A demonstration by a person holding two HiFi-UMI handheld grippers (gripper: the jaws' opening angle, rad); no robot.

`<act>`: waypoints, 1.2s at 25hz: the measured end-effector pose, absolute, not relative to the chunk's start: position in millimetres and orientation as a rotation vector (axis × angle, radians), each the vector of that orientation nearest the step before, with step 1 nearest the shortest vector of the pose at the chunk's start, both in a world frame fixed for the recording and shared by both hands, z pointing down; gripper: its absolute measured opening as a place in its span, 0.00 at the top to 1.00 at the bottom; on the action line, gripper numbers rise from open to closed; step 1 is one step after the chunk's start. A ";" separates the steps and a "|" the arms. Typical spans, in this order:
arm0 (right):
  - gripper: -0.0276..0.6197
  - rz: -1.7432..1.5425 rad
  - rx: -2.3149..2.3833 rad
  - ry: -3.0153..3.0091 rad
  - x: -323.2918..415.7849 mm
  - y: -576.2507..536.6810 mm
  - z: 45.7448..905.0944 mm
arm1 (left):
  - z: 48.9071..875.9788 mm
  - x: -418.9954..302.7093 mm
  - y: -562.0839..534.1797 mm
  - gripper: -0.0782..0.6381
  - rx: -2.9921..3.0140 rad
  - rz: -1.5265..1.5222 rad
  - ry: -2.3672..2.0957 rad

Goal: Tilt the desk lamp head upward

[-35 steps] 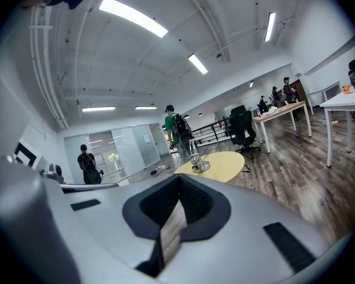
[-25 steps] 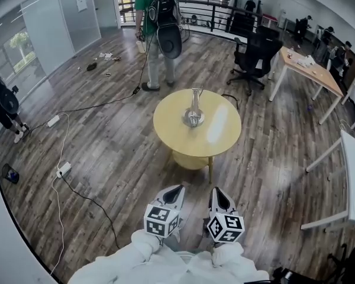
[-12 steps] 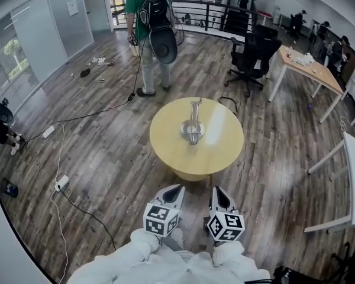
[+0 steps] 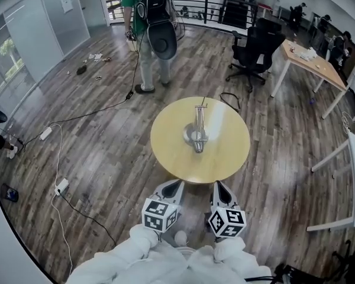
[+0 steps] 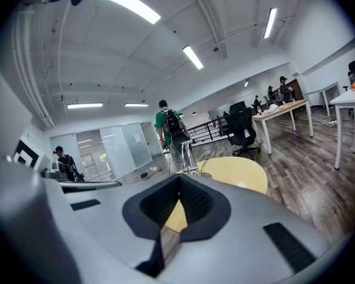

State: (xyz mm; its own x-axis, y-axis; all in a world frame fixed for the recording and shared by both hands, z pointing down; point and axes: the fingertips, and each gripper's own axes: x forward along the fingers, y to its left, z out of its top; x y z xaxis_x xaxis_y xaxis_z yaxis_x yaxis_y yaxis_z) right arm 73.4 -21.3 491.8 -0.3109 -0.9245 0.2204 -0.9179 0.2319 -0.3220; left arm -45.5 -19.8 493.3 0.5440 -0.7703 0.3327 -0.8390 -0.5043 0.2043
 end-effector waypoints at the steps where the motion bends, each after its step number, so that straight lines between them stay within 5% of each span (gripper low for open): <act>1: 0.94 -0.623 -1.839 2.449 73.3 -25.2 491.8 | 493.4 -46.7 -24.9 0.89 2.445 0.282 -1.324; 30: 0.94 -0.700 -1.791 2.539 92.2 -214.8 519.1 | 521.9 -38.4 -223.6 0.89 2.392 0.356 -1.377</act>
